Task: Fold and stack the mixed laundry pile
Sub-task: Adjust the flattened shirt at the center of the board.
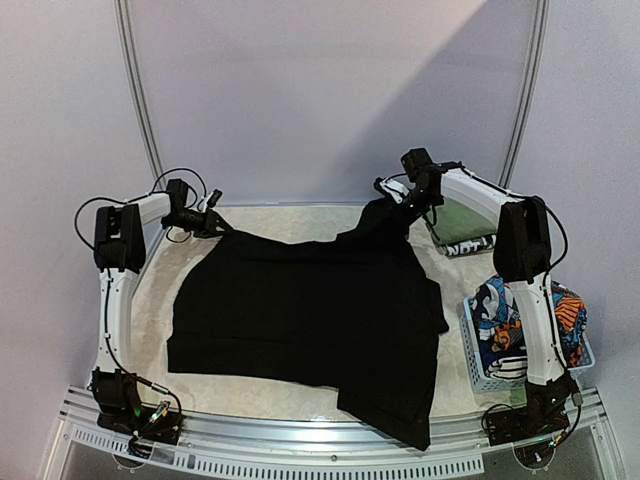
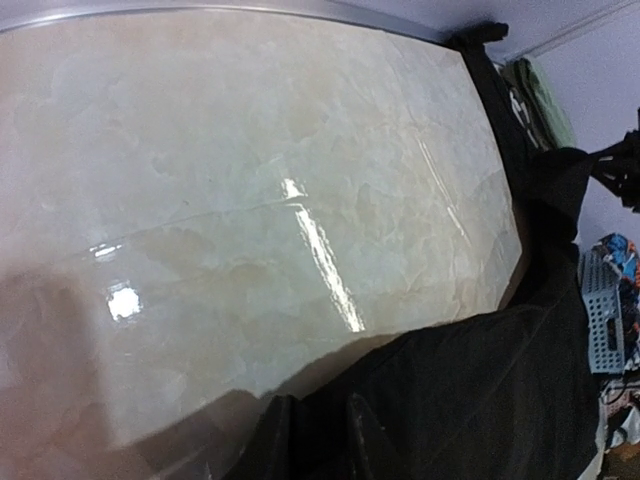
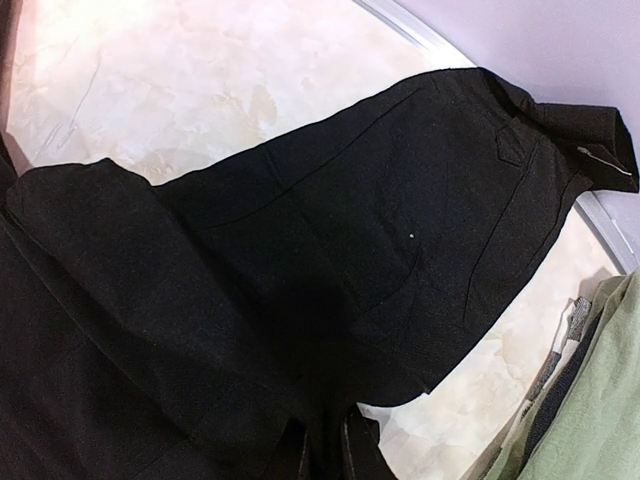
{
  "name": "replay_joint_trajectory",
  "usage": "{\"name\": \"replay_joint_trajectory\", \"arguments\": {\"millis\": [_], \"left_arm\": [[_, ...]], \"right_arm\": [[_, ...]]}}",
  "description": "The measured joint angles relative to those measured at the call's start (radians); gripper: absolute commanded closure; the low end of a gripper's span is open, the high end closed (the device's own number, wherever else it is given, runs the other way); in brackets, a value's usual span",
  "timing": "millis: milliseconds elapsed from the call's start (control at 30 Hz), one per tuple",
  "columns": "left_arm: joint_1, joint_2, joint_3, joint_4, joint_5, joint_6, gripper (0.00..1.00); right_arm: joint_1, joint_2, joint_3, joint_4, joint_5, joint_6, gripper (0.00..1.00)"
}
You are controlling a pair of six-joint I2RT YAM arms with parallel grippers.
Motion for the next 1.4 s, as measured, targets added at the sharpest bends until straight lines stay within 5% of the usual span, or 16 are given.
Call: {"name": "replay_joint_trajectory", "arguments": {"millis": [100,333,800,1200,1233,1300,1333,1400], "left_arm": [[0.0,0.0,0.0,0.006,-0.001,0.002,1.0],[0.0,-0.046,-0.052,0.061,-0.038,-0.014,1.0],[0.0,-0.594,-0.357,0.331,-0.141,-0.071,1.0],[0.0,-0.381,-0.305,0.349,-0.275,-0.136,1.0],[0.0,-0.344,-0.277,0.348,-0.293,-0.146,0.96],[-0.002,-0.265,-0.2,0.351,-0.336,-0.173,0.69],[-0.004,-0.226,-0.154,0.349,-0.369,-0.188,0.61],[-0.011,-0.161,-0.059,0.333,-0.446,-0.217,0.5]], "right_arm": [[0.0,0.0,0.0,0.0,0.0,0.003,1.0],[0.0,0.003,0.042,-0.005,0.042,0.008,1.0],[-0.007,0.003,0.112,0.035,0.091,0.025,1.0],[-0.006,0.011,0.117,0.126,0.114,0.007,0.99],[-0.005,0.024,0.131,0.162,0.126,0.0,0.87],[-0.001,0.068,0.167,0.241,0.157,-0.021,0.35],[0.005,0.1,0.188,0.295,0.188,-0.032,0.22],[0.018,0.165,0.209,0.414,0.275,-0.076,0.14]]}}
